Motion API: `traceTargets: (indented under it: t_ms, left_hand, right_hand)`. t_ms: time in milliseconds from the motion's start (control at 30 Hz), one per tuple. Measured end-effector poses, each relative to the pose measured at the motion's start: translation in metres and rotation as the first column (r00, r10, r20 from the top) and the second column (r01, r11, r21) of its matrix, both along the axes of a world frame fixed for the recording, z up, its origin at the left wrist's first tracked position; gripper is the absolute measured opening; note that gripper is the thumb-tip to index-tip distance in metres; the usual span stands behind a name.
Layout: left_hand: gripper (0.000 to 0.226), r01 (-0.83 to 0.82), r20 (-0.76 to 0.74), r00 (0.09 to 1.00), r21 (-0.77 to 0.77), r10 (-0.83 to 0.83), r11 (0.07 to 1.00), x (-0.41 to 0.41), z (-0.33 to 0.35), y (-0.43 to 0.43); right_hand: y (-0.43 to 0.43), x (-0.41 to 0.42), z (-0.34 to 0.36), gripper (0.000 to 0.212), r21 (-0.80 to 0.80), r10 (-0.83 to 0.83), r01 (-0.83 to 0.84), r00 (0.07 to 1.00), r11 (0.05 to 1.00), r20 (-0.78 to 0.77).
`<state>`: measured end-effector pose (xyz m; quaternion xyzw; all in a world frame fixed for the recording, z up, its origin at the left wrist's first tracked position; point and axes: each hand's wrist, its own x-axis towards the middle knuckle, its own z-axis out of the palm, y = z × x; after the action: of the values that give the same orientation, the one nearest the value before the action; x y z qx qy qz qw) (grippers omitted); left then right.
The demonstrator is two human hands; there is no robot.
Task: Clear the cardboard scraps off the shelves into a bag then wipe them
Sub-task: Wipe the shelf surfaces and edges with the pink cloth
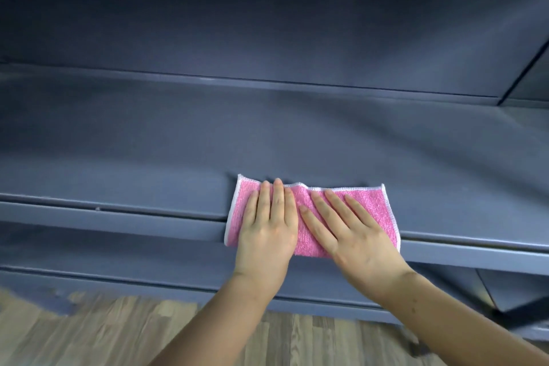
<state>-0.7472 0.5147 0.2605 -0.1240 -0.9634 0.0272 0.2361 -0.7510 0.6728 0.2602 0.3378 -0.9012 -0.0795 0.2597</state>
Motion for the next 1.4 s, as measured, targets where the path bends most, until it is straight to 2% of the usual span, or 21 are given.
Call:
traceTargets:
  t_ms: [100, 400, 600, 733, 900, 1000, 1100, 1167, 1233, 1300, 1400]
  left_hand:
    - [0.073, 0.028, -0.026, 0.999, 0.002, -0.028, 1.000, 0.001, -0.002, 0.053]
    - [0.067, 0.181, -0.117, 0.978, 0.064, -0.173, 0.981, 0.000, -0.011, 0.190]
    - [0.069, 0.237, -0.103, 0.968, 0.095, -0.228, 0.967, 0.002, -0.010, 0.262]
    - [0.071, 0.255, -0.078, 0.966, 0.129, -0.247, 0.958, 0.004, -0.009, 0.299]
    - [0.073, 0.253, -0.038, 0.967, 0.142, -0.250, 0.957, 0.006, -0.007, 0.323]
    - [0.073, 0.253, 0.011, 0.966, 0.135, -0.257, 0.958, 0.006, -0.005, 0.328]
    - [0.071, 0.249, 0.101, 0.960, 0.125, -0.262, 0.961, 0.007, -0.003, 0.328]
    - [0.058, 0.271, 0.156, 0.946, 0.100, -0.284, 0.957, 0.009, -0.001, 0.327]
    - [0.046, 0.307, 0.217, 0.923, 0.083, -0.318, 0.948, 0.014, 0.003, 0.323]
    - [0.051, 0.348, 0.269, 0.894, 0.087, -0.358, 0.934, 0.019, 0.007, 0.316]
    - [0.054, 0.443, 0.266, 0.852, 0.096, -0.451, 0.892, 0.030, 0.010, 0.294]
  right_hand:
    - [0.055, 0.003, -0.001, 0.057, 0.049, -0.076, 0.076, 0.997, 0.996, 0.009]
    - [0.188, 0.016, -0.003, 0.044, -0.029, -0.184, 0.183, 0.983, 0.983, -0.028]
    - [0.254, 0.027, 0.003, 0.044, -0.080, -0.272, 0.267, 0.961, 0.960, -0.055]
    - [0.289, 0.033, 0.005, 0.045, -0.055, -0.320, 0.318, 0.946, 0.946, -0.039]
    - [0.312, 0.036, 0.005, 0.035, -0.042, -0.361, 0.360, 0.932, 0.932, -0.028]
    - [0.316, 0.037, 0.005, 0.046, -0.056, -0.378, 0.377, 0.926, 0.924, 0.008]
    - [0.317, 0.038, 0.006, 0.046, -0.053, -0.387, 0.388, 0.922, 0.920, 0.029]
    - [0.315, 0.041, 0.007, 0.043, -0.034, -0.413, 0.414, 0.910, 0.909, 0.037]
    - [0.312, 0.048, 0.008, 0.052, -0.013, -0.458, 0.461, 0.885, 0.888, 0.085]
    - [0.311, 0.059, 0.007, 0.068, 0.004, -0.494, 0.499, 0.858, 0.867, 0.137]
    - [0.306, 0.075, 0.015, 0.090, 0.051, -0.485, 0.486, 0.847, 0.872, 0.219]
